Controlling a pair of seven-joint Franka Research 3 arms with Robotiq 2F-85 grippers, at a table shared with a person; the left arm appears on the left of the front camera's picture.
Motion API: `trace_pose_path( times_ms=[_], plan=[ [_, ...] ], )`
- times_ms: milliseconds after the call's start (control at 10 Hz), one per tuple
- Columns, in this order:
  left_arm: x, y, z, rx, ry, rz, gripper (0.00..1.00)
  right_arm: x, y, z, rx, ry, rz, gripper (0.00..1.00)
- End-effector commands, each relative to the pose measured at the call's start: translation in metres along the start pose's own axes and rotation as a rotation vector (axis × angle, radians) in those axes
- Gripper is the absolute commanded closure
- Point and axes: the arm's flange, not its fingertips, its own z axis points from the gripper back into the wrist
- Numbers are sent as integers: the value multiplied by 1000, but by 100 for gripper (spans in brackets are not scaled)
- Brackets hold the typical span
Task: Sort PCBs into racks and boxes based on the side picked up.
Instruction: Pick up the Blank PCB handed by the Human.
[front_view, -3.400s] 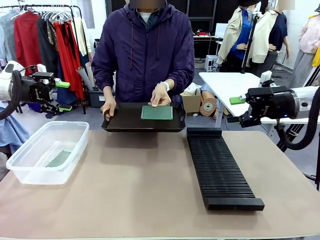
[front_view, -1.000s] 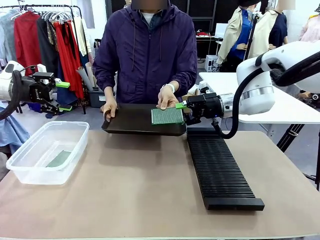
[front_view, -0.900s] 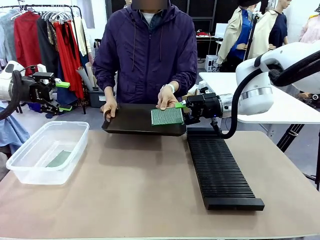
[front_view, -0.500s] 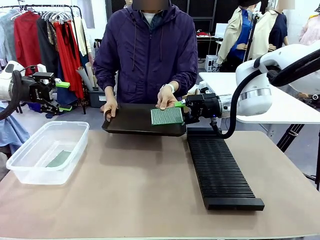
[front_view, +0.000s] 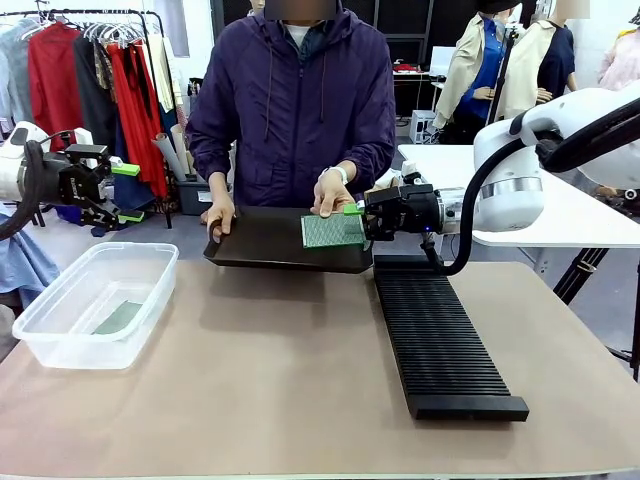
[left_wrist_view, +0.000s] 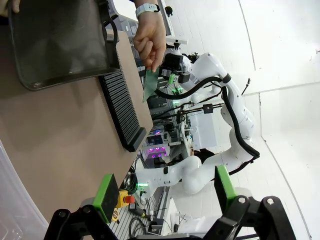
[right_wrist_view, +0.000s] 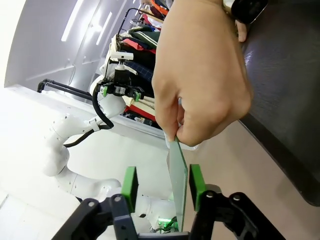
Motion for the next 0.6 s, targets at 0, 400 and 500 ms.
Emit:
trace_pose_path(
  times_ms=[0, 400, 500],
  plan=[
    [0, -1, 1, 7, -1, 2, 0, 5, 0, -9, -1, -44, 29, 72],
    [0, -1, 1, 7, -1, 2, 0, 6, 1, -9, -5, -41, 16, 100],
    [0, -1, 1, 7, -1, 2, 0, 5, 1, -9, -7, -34, 12, 100]
  ],
)
